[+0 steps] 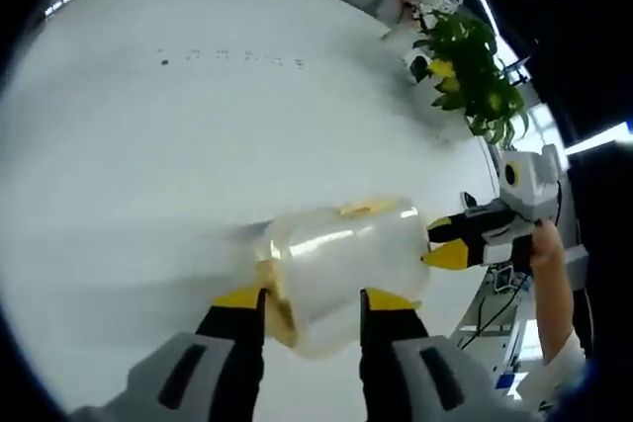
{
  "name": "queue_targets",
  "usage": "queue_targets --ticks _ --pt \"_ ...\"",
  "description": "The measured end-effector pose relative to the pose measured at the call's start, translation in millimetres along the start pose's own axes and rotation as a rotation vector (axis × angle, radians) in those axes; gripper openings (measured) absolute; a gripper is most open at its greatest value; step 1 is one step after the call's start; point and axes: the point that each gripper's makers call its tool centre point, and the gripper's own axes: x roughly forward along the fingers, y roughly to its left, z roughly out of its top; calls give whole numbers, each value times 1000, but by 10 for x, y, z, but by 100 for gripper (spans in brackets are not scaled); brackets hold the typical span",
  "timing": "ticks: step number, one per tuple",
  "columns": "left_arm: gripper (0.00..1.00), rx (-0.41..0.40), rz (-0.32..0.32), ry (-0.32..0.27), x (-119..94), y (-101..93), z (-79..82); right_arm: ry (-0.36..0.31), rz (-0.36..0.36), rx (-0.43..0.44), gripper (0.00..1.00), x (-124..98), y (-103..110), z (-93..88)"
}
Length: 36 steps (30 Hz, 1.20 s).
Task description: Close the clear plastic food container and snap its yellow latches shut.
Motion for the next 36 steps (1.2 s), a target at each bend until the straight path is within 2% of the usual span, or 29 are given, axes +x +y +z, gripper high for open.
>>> queue_targets --ticks 3,4,21,25,29,32,33,35,36 --pt "30 48 37 67 40 79 -145 5 6 -31 24 22 8 28" --pt "30 -9 9 42 49 34 -112 3 6 -37 24 15 16 19" --pt "22 -76 -32 40 32 83 -82 20 5 -74 20 17 11 28" --pt "21 -81 -30 40 35 80 -83 15 11 -64 20 24 9 29" --pt "17 -131 -37 41 42 105 -78 24 10 -63 19 22 11 18" --pt "17 -123 -35 44 72 46 -67 28 12 -55 18 37 15 3" --pt "17 -133 -35 37 68 49 -55 59 31 -18 17 28 70 -83" --pt "18 -131 -37 45 64 36 -62 29 26 -38 17 153 98 -58" --pt "18 -127 -35 46 66 30 -59 27 28 -38 17 115 86 -20"
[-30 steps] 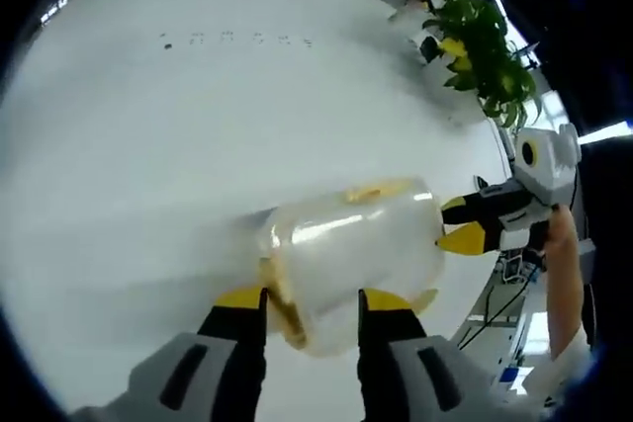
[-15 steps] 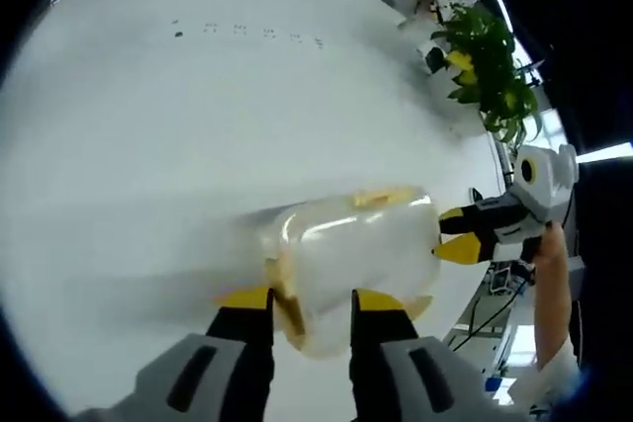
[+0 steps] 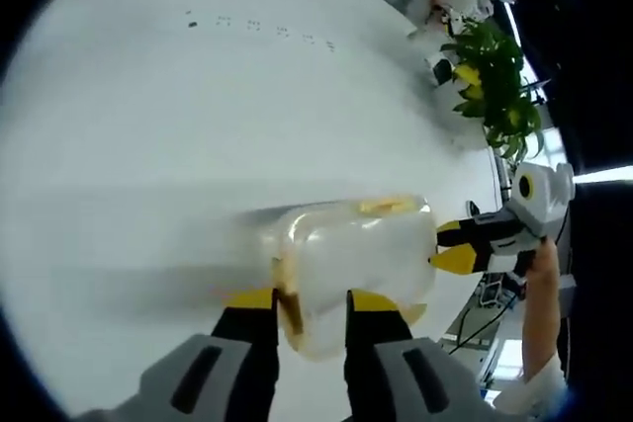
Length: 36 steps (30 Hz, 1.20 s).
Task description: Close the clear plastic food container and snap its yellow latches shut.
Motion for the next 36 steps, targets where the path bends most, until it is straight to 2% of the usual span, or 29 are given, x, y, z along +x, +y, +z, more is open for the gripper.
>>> queue_targets --ticks 11,16,20,21,23,25,27,29,30,31,33,36 --pt "19 8 -9 -15 -21 29 5 -6 1 -5 18 -21 -1 45" --pt "20 26 -13 -14 -24 29 9 -24 4 -10 19 -72 -44 53" --pt "21 71 -6 -33 -51 20 13 -46 15 -18 20 -81 -46 49" --pt "21 147 4 -63 -61 34 44 -59 24 -12 20 -85 -47 45" --pt "22 233 0 -97 -86 23 33 -80 39 -11 21 -95 -61 45" --pt "19 269 -3 -121 -117 36 31 -93 51 -4 19 -114 -86 44" --pt "15 321 16 -140 -193 80 30 -98 51 17 14 -167 -105 58" --pt "13 362 50 -210 -277 110 119 -139 9 -4 12 -265 -151 138" --pt "10 413 59 -259 -334 98 173 -152 -31 -39 8 -307 -201 161" --pt "6 426 62 -283 -364 91 188 -175 -74 -80 3 -354 -240 223" --pt "0 427 49 -339 -412 41 226 -213 -80 -127 0 -377 -174 310" --pt "0 445 -37 -385 -397 -160 203 -246 -16 -152 0 -341 61 382"
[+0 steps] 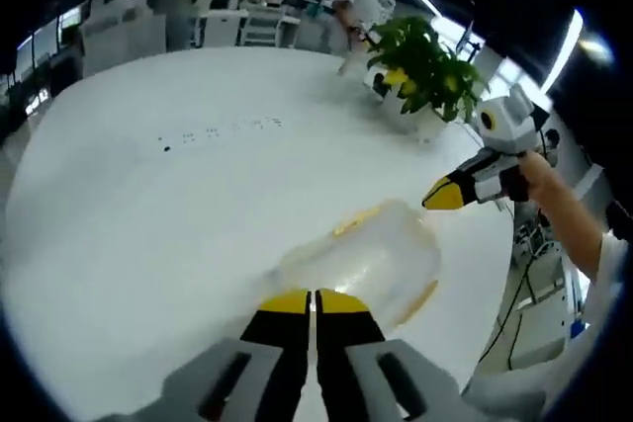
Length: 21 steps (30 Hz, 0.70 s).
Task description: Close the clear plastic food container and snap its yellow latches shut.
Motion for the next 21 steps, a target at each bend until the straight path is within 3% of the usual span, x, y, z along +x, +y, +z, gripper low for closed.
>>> queue_targets --ticks 2,6,10,13,21 --pt "0 -18 -35 -26 30 -102 22 -6 35 -13 0 68 144 28" --pt "0 19 -61 -52 140 -277 31 16 58 -92 0 231 341 15" --pt "0 94 -71 -6 275 -395 -92 47 44 -152 0 395 448 -23" --pt "0 101 -84 -11 359 -464 -129 54 62 -153 0 466 533 -23" --pt "0 71 -157 22 394 -701 -308 24 25 -155 0 578 481 143"
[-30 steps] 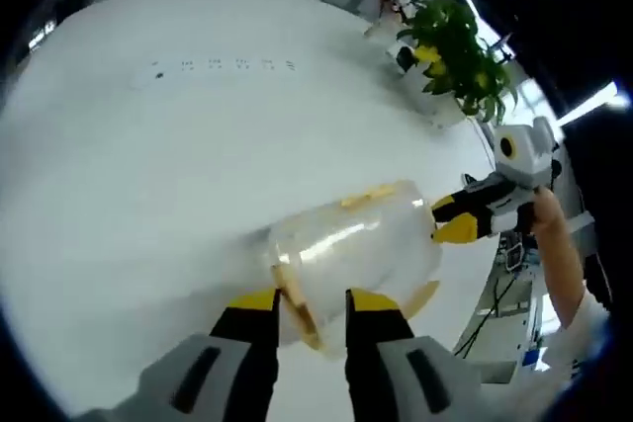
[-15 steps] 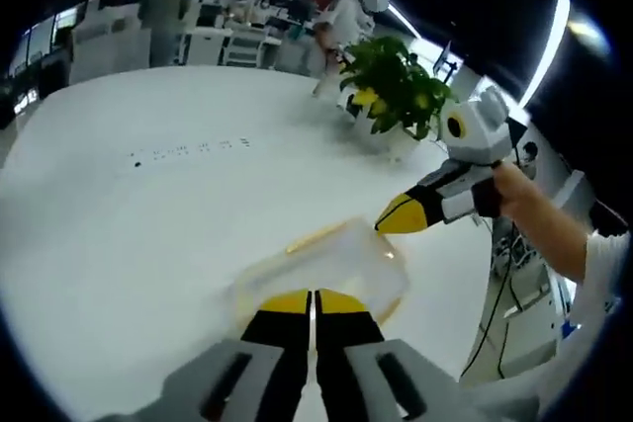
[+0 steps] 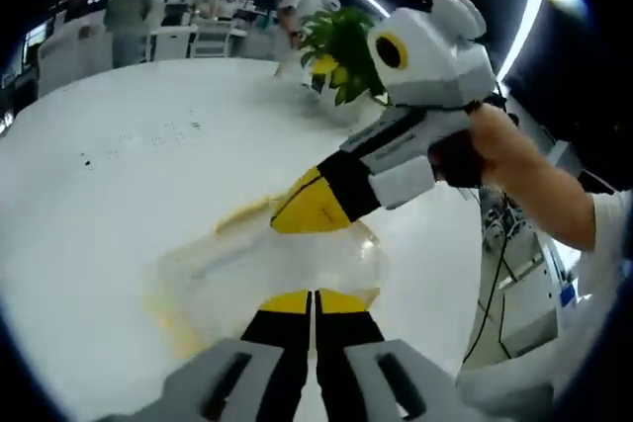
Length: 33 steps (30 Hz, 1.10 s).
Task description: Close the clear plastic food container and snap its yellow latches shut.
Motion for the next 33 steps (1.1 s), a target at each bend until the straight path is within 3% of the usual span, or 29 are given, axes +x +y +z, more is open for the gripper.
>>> queue_targets --ticks 6,11,22,27,28,31,33 --pt "0 -12 -13 9 -65 -70 -125 -34 -40 14 0 46 -132 162" --pt "0 -1 0 7 -126 -69 -133 -46 -74 29 0 114 -245 246" --pt "0 40 2 14 -102 -67 -126 11 -117 42 0 287 -448 148" --pt "0 18 -11 3 -100 -50 -101 17 -113 30 0 301 -469 152" --pt "0 26 -6 -21 -113 -44 -60 22 -115 18 0 296 -473 152" --pt "0 126 12 -73 -191 -30 98 11 -87 -30 0 240 -415 227" --pt "2 278 21 -98 -262 -53 206 22 -60 -108 0 184 -354 292"
